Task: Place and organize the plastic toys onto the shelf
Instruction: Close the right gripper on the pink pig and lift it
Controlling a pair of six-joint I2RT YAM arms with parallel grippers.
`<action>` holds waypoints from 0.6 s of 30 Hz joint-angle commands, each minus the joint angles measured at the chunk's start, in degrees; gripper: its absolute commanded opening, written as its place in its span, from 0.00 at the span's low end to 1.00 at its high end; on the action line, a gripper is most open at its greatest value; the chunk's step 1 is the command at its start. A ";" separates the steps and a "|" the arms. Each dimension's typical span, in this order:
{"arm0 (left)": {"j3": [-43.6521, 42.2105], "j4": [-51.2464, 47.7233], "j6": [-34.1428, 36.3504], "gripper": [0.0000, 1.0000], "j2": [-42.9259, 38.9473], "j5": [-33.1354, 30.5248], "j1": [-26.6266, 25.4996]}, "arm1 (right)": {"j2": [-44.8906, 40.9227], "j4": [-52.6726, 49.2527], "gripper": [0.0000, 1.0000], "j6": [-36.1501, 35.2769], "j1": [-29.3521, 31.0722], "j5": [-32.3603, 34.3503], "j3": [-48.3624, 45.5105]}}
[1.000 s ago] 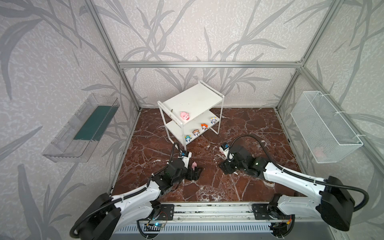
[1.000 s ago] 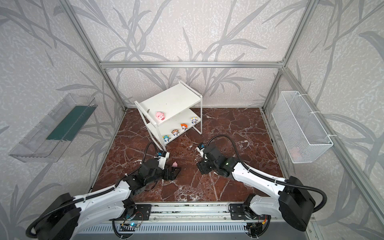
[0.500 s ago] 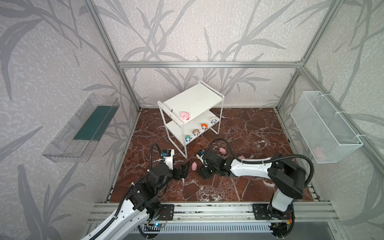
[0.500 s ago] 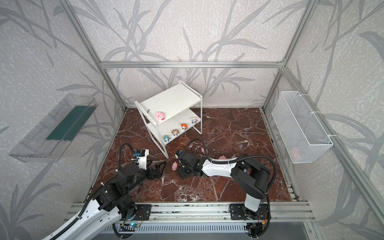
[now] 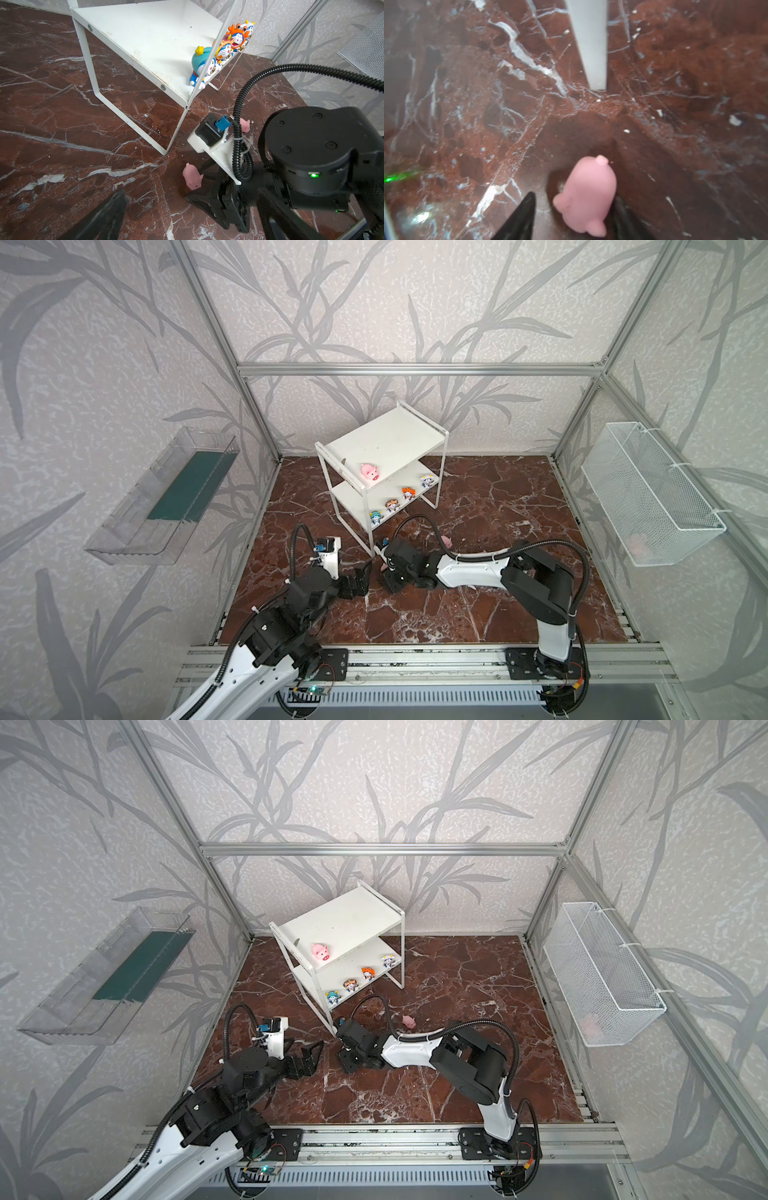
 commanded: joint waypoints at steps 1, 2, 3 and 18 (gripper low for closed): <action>0.05 -0.49 0.29 0.99 -0.11 -0.94 -0.32 | 1.55 -2.61 0.45 0.98 0.81 6.64 -0.36; 0.11 -0.36 0.31 0.99 0.12 -0.69 -0.25 | 1.34 -2.52 0.43 1.03 0.87 7.93 -0.75; 0.27 -0.48 0.31 0.99 0.30 -0.60 -0.21 | 1.05 -1.98 0.41 1.05 0.94 8.53 -1.43; 5.20 -3.61 2.24 0.99 2.74 -0.79 -0.25 | -21.08 -2.36 0.32 -13.31 -1.37 1.01 -14.10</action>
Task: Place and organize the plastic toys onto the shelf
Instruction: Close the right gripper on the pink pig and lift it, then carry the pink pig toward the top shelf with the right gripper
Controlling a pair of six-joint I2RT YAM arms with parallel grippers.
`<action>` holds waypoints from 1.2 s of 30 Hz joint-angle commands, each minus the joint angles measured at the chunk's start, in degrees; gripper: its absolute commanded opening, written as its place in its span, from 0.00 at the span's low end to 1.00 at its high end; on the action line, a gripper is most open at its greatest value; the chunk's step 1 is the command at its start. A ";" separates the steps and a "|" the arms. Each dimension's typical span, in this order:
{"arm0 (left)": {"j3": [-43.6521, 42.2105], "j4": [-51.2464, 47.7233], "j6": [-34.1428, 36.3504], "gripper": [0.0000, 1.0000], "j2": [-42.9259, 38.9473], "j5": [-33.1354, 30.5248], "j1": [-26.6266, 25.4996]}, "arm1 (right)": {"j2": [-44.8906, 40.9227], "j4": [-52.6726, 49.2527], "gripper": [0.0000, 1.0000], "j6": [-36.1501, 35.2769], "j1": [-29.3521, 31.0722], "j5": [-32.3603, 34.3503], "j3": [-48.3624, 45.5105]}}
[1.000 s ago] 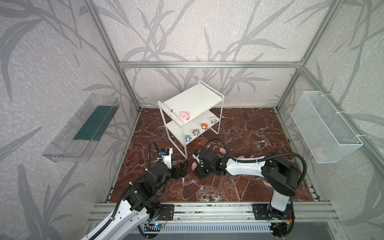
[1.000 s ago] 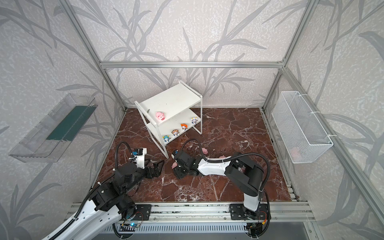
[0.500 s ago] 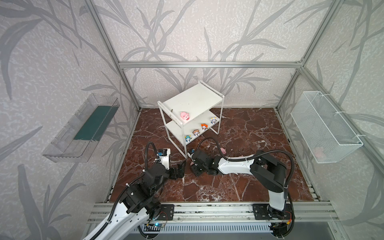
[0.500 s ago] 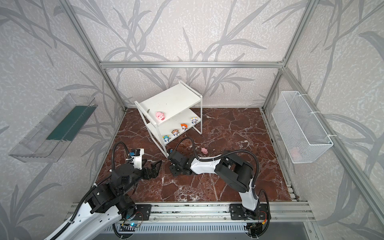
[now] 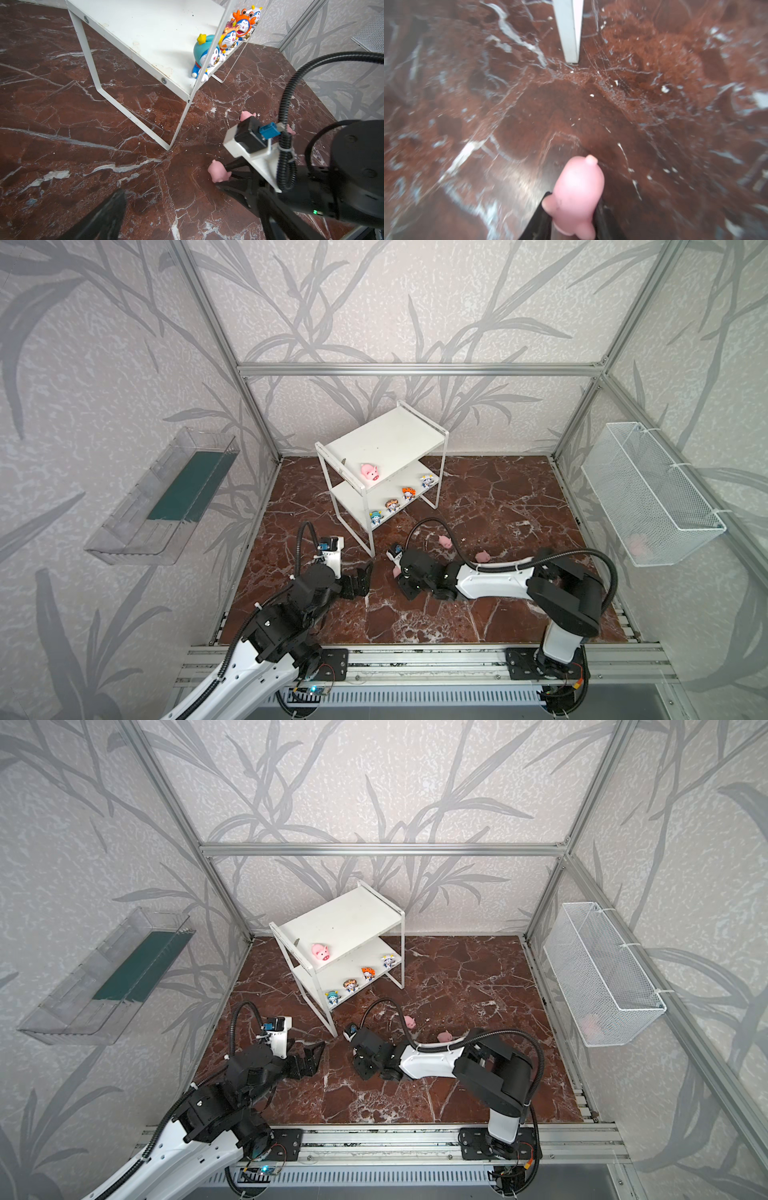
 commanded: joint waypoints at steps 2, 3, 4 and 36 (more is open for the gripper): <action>5.50 -3.44 2.67 0.99 0.34 -0.04 -0.20 | -13.50 -10.23 0.32 -7.23 -4.16 -7.17 -1.07; 6.61 -3.44 4.10 0.99 0.65 1.52 -0.25 | -16.18 -13.34 0.32 -8.38 -5.65 -9.19 -0.55; 7.56 -3.48 5.42 0.99 1.41 2.96 -0.30 | -18.52 -16.09 0.32 -9.48 -6.92 -11.17 0.07; 22.24 -5.28 31.09 0.99 9.66 6.68 -0.22 | 5.01 -49.35 0.33 -21.42 -26.16 -33.73 70.13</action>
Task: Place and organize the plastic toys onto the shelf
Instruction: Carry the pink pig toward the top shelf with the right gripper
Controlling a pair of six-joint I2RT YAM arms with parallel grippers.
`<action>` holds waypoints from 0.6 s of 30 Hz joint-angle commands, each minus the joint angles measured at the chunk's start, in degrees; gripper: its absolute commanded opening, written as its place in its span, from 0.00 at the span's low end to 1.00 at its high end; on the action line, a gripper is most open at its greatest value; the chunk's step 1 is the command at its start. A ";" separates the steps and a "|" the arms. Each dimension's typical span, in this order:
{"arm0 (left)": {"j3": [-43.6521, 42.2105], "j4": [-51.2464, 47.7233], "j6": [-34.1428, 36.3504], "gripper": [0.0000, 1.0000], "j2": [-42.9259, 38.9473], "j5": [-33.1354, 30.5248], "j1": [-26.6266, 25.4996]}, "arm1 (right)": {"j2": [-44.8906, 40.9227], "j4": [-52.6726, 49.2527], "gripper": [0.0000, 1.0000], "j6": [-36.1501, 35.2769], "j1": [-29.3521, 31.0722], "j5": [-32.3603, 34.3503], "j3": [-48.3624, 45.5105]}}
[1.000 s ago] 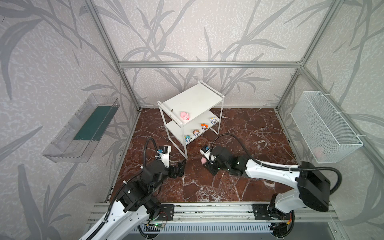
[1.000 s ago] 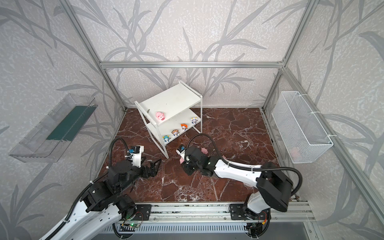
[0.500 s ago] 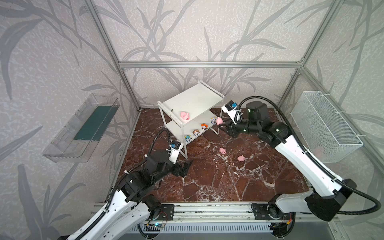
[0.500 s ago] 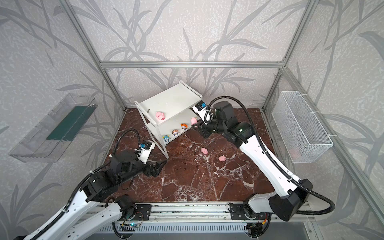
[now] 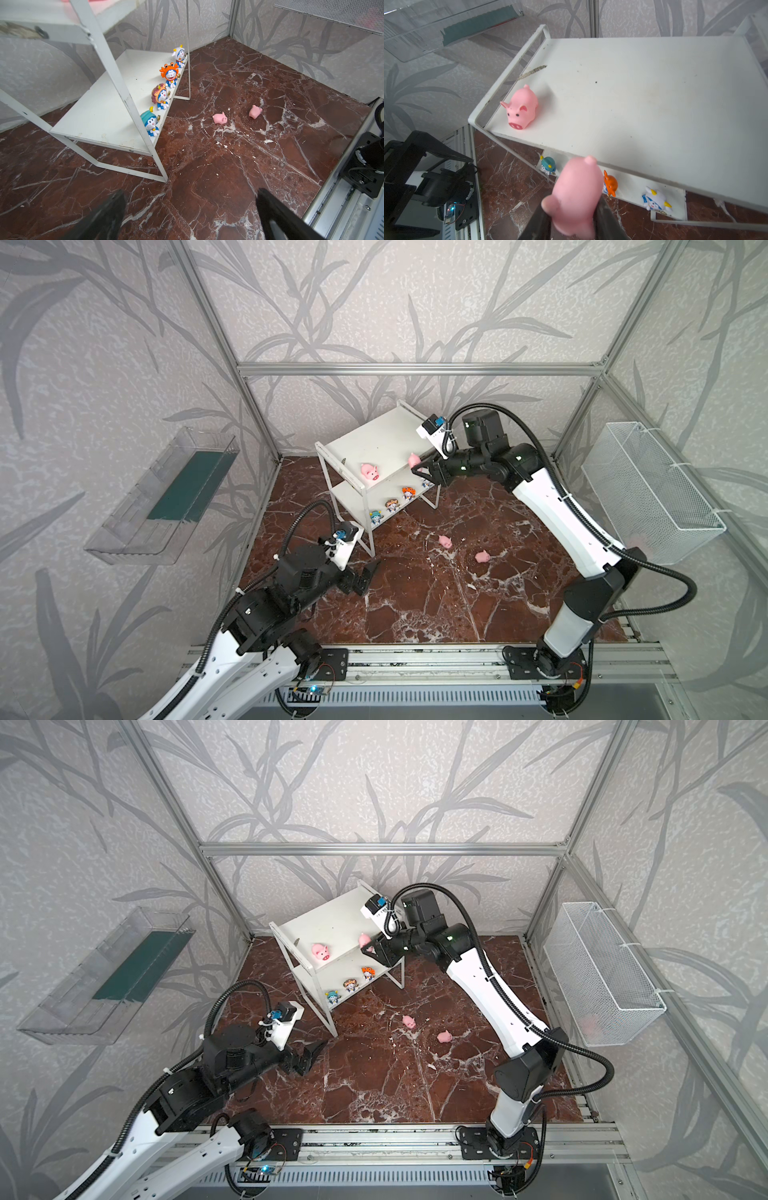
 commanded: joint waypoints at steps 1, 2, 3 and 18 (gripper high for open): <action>3.24 1.17 3.65 0.99 0.51 -3.69 -0.25 | 3.18 -4.69 0.33 -0.99 1.35 -1.11 6.11; 3.64 1.60 4.04 0.99 0.59 -4.07 -0.25 | 4.24 -5.54 0.33 -1.09 1.59 -0.98 7.84; 4.18 2.20 4.50 0.99 0.73 -4.37 -0.23 | 5.54 -6.69 0.33 -1.19 1.91 -0.59 9.93; 3.49 6.44 6.18 0.99 0.12 -3.00 -0.14 | 27.51 -26.60 0.34 -3.34 4.94 5.21 46.81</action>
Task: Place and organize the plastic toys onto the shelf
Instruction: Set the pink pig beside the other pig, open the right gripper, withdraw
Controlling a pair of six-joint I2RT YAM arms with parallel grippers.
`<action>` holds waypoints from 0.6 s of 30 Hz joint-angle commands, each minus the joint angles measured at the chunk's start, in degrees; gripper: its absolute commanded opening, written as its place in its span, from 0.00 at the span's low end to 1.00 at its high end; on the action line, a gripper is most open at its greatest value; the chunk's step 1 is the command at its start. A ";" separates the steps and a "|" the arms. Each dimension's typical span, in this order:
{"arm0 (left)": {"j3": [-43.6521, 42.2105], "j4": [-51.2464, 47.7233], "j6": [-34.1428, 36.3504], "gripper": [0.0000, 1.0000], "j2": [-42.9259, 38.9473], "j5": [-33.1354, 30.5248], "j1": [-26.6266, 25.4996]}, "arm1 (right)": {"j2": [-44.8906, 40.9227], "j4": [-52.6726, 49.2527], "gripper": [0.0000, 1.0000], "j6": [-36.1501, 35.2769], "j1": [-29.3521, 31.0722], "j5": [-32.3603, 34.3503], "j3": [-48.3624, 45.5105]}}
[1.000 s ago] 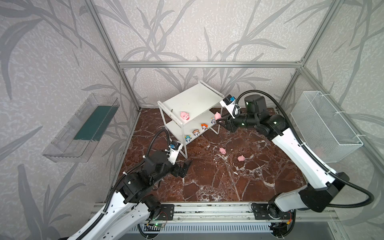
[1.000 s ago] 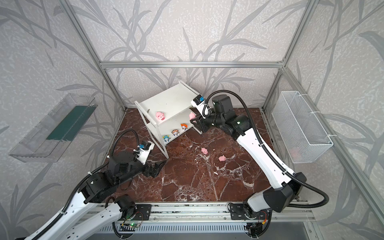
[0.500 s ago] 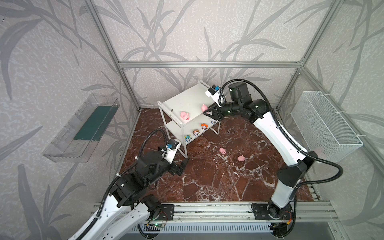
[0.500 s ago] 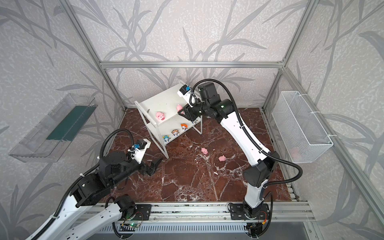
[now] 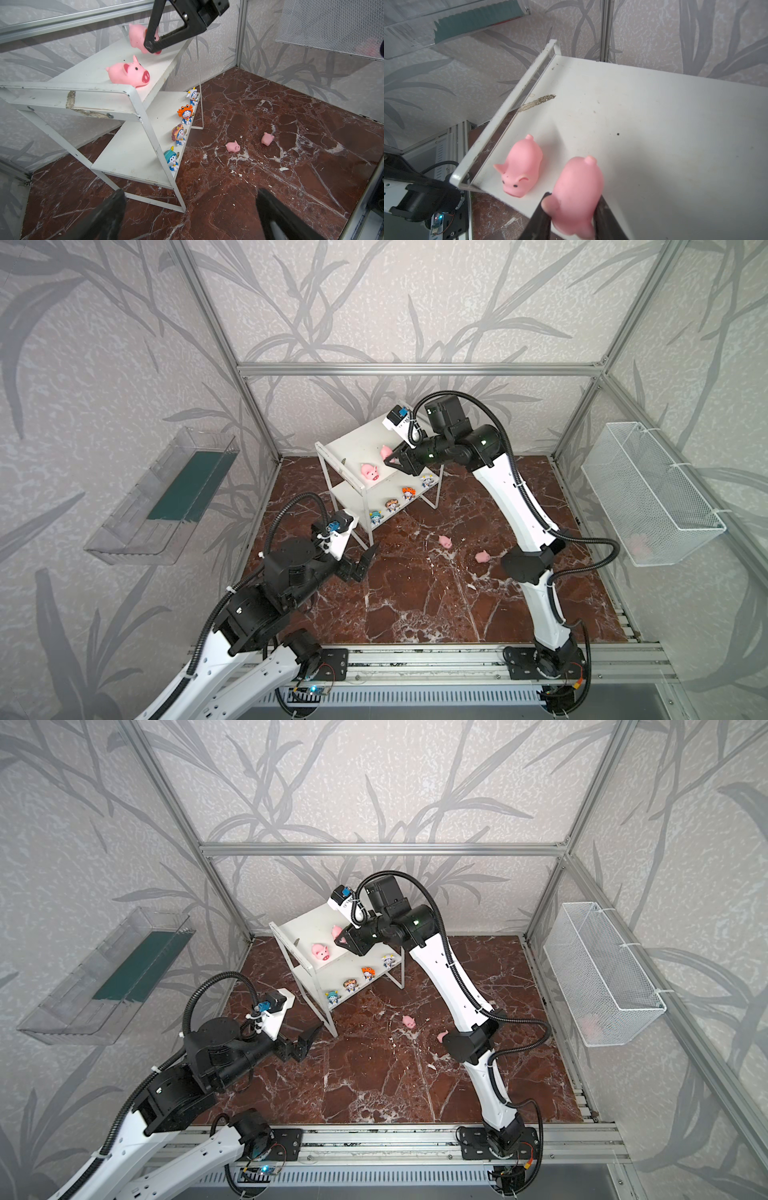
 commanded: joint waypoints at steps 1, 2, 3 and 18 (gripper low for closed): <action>-0.67 1.39 1.66 0.99 -0.92 -0.12 -0.12 | 0.73 -5.35 0.34 -0.91 0.21 1.29 2.00; -0.70 1.48 1.64 0.99 -1.06 -0.12 -0.12 | 0.31 -4.72 0.35 -0.93 0.21 1.29 0.83; -0.86 1.54 1.68 0.99 -1.05 -0.12 -0.12 | -0.22 -3.83 0.35 -0.87 0.21 1.29 -0.40; 0.62 1.80 -0.76 0.99 5.43 6.74 -0.09 | -6.67 -1.64 0.63 -2.95 0.05 6.35 -3.62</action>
